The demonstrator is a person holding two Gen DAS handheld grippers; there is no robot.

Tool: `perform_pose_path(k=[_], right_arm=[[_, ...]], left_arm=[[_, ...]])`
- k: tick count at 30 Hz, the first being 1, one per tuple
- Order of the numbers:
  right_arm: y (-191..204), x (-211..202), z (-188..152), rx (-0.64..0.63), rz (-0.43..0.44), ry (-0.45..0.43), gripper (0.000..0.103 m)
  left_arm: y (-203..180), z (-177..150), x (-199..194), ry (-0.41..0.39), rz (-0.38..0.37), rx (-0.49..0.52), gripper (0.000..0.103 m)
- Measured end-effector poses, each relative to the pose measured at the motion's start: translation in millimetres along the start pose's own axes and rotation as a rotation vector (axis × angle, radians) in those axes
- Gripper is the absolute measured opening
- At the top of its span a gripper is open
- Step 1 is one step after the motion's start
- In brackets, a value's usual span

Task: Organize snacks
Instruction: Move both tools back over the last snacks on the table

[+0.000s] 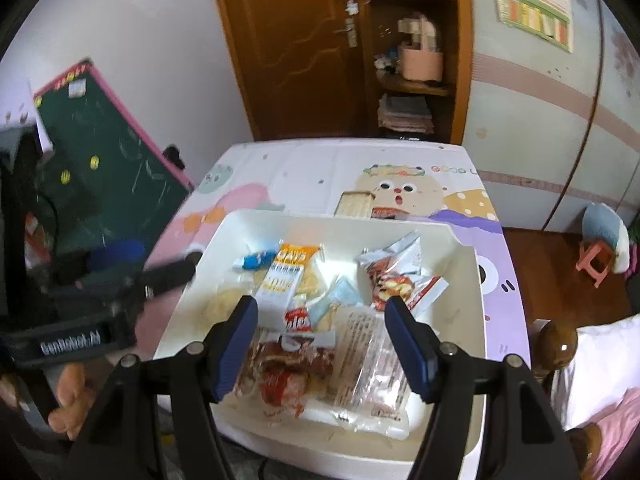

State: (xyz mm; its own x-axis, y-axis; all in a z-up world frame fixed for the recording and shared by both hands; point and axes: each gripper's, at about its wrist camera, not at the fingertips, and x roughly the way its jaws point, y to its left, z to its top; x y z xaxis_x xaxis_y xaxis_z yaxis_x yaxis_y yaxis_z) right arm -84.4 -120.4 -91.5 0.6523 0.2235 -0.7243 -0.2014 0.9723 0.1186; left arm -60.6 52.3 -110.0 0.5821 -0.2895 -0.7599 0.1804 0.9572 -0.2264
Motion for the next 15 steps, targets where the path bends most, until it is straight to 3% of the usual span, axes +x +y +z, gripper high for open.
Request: perform_pose_path(k=[7, 15], right_arm=[[-28, 11, 23, 0.024, -0.057, 0.026, 0.066], [-55, 24, 98, -0.055, -0.092, 0.003, 0.066]], left_arm=[[-9, 18, 6, 0.014, -0.006, 0.047, 0.086], [-31, 103, 15, -0.029, 0.022, 0.178, 0.086]])
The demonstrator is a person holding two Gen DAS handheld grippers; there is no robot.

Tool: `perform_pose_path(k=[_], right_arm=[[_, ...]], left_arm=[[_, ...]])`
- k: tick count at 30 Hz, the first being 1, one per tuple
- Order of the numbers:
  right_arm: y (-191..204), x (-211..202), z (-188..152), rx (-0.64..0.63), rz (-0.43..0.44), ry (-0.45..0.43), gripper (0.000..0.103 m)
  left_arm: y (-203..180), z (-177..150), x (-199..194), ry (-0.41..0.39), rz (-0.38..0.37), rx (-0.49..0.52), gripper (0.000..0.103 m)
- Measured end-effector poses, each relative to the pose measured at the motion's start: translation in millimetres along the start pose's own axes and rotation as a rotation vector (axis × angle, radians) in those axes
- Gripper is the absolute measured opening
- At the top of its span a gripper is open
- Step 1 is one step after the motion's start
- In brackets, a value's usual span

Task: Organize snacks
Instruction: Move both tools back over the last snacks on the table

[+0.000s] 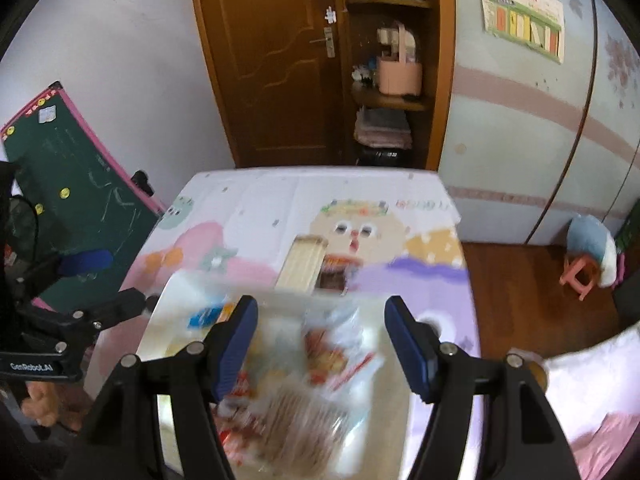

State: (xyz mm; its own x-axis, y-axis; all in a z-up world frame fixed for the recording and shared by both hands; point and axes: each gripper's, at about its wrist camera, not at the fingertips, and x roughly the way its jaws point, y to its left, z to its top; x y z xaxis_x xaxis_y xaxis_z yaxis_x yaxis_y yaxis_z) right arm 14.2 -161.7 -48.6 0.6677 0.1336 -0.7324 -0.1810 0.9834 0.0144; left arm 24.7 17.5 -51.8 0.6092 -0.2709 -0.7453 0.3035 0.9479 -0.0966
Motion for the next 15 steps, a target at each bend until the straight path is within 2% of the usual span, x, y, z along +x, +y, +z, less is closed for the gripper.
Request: perform_pose_path(k=[4, 6, 9, 10, 12, 15], right_arm=[[-17, 35, 37, 0.002, 0.009, 0.064, 0.066], [-29, 70, 51, 0.045, 0.035, 0.151, 0.066], [-36, 115, 53, 0.086, 0.075, 0.262, 0.066], [-38, 137, 52, 0.099, 0.064, 0.310, 0.066], [-37, 169, 45, 0.104, 0.065, 0.381, 0.066], [-35, 209, 32, 0.116, 0.066, 0.485, 0.062]], left_arm=[[3, 54, 29, 0.003, 0.025, 0.063, 0.093], [8, 72, 53, 0.035, 0.041, 0.073, 0.093], [18, 88, 108, 0.146, 0.044, 0.067, 0.093], [22, 90, 127, 0.182, 0.056, 0.060, 0.093], [26, 90, 167, 0.272, 0.045, 0.058, 0.093], [34, 81, 208, 0.361, 0.044, 0.024, 0.093]])
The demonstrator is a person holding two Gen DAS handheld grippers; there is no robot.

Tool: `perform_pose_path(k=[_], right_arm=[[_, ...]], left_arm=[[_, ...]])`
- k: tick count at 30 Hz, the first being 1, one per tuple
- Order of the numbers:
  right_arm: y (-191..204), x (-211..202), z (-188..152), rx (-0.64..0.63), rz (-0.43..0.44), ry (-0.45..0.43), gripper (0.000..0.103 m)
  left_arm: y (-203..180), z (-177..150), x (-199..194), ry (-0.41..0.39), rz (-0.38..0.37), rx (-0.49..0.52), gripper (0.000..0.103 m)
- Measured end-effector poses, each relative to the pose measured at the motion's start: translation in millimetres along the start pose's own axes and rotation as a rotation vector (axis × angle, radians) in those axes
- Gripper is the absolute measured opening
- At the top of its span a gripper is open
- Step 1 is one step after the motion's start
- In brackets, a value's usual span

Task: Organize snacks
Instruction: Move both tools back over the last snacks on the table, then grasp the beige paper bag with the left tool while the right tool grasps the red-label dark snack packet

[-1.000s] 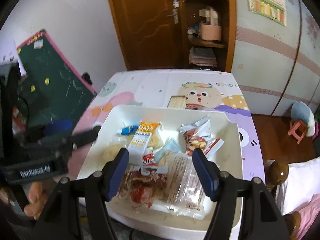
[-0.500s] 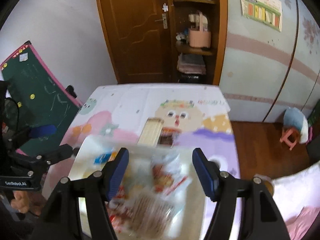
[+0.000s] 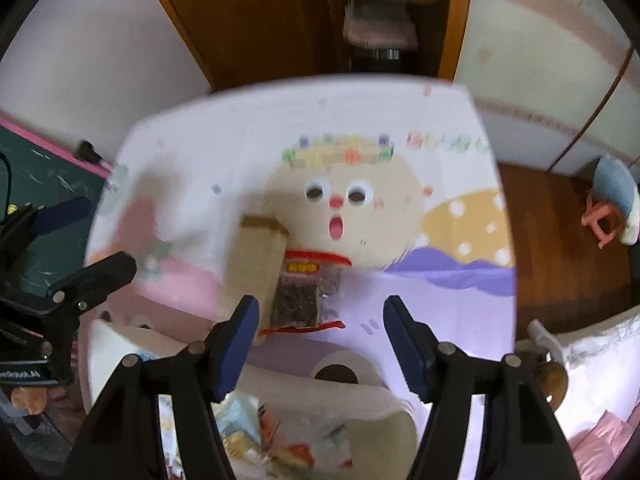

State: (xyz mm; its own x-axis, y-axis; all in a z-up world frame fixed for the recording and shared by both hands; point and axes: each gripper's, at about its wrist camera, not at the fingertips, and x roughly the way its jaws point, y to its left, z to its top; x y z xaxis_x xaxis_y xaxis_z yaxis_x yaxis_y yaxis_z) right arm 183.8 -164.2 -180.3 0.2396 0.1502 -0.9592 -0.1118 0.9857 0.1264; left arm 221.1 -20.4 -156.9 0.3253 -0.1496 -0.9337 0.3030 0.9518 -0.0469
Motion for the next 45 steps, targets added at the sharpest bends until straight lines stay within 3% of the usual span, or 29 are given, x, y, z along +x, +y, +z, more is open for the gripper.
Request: perform_pose_path(k=[5, 13, 19, 25, 30, 37, 42, 45], right_arm=[[1, 49, 5, 0.019, 0.028, 0.146, 0.057], [21, 80, 7, -0.017, 0.006, 0.243, 0.052], [21, 79, 8, -0.047, -0.037, 0.217, 0.042], [-19, 70, 4, 0.091, -0.035, 0.164, 0.042], [-44, 59, -4, 0.188, 0.017, 0.118, 0.042], [-62, 36, -11, 0.225, 0.062, 0.062, 0.042], [-61, 22, -9, 0.212, 0.068, 0.031, 0.042], [-60, 17, -13, 0.220, 0.075, 0.023, 0.042]], left_arm=[[10, -4, 45, 0.093, -0.026, -0.064, 0.093], [19, -7, 66, 0.130, -0.064, -0.123, 0.093], [15, -6, 70, 0.143, -0.076, -0.132, 0.093], [-8, -1, 80, 0.175, -0.079, -0.108, 0.093], [-27, 2, 97, 0.230, -0.068, -0.119, 0.091], [-40, -3, 121, 0.335, -0.032, -0.145, 0.071], [-53, -3, 119, 0.330, 0.024, -0.103, 0.070], [-56, 0, 112, 0.314, 0.033, -0.102, 0.054]])
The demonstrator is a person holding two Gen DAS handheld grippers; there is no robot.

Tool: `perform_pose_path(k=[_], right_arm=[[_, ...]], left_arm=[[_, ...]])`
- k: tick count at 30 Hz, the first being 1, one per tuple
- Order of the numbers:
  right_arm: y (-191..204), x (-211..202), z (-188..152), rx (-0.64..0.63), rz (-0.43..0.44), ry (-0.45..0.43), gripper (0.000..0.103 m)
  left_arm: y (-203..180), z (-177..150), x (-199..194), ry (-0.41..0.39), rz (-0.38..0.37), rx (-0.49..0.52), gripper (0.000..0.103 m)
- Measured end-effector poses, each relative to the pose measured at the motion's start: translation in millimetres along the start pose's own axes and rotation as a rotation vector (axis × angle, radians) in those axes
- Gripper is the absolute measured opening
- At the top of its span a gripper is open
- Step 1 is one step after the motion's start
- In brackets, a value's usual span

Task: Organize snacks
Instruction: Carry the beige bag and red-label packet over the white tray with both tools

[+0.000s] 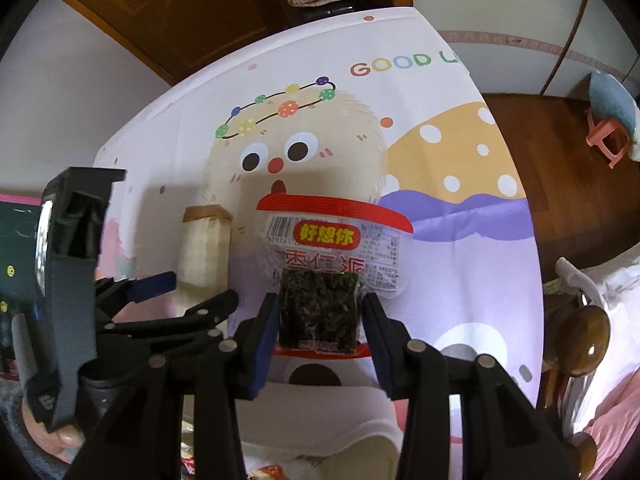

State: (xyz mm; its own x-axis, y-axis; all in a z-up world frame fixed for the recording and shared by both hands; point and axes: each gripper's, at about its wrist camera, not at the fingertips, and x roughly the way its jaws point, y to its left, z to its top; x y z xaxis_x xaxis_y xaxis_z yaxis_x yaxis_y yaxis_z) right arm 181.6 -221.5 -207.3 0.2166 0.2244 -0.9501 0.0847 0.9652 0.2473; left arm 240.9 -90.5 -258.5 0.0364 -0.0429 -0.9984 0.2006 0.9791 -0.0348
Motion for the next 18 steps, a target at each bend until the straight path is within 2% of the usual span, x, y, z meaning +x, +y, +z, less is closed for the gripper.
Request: perform_pose_path(k=[5, 8, 14, 18], right_arm=[[3, -5, -10, 0.008, 0.012, -0.018, 0.042], [2, -11, -11, 0.013, 0.023, -0.051, 0.042], [5, -42, -16, 0.022, 0.048, -0.176, 0.042], [12, -72, -20, 0.019, 0.074, -0.274, 0.042]], left_arm=[[4, -5, -8, -0.027, -0.027, -0.029, 0.052], [13, -10, -20, -0.091, -0.075, -0.073, 0.052], [26, -24, -62, -0.259, -0.128, -0.131, 0.052], [36, -36, -105, -0.391, -0.143, -0.153, 0.052]])
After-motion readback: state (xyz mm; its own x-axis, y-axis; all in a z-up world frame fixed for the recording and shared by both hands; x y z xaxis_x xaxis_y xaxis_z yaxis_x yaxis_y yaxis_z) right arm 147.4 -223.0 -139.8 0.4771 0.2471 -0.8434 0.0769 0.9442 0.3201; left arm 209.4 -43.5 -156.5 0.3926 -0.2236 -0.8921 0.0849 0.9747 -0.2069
